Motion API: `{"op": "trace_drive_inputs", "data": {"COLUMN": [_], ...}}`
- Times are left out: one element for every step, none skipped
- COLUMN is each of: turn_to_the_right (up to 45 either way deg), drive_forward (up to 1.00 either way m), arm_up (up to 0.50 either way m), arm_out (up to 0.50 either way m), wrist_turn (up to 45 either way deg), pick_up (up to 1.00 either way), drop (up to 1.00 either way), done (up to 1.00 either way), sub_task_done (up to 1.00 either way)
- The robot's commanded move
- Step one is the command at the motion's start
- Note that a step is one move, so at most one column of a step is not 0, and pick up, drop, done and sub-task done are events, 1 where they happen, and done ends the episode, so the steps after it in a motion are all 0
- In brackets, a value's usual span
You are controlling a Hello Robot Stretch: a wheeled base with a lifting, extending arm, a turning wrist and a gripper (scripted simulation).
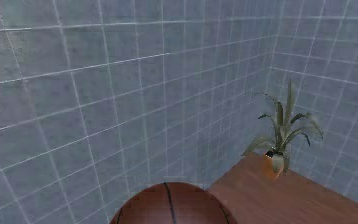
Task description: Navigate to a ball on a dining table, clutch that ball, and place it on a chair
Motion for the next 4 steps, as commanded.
{"op": "trace_drive_inputs", "data": {"turn_to_the_right": [15.0,-45.0,-21.0,45.0], "drive_forward": [0.0,0.0,0.0,0.0], "arm_up": [0.0,0.0,0.0,0.0], "arm_out": [0.0,0.0,0.0,0.0], "wrist_turn": [0.0,0.0,0.0,0.0], "pick_up": [0.0,0.0,0.0,0.0], "drop": [0.0,0.0,0.0,0.0], "done": [0.0,0.0,0.0,0.0], "sub_task_done": [0.0,0.0,0.0,0.0]}}
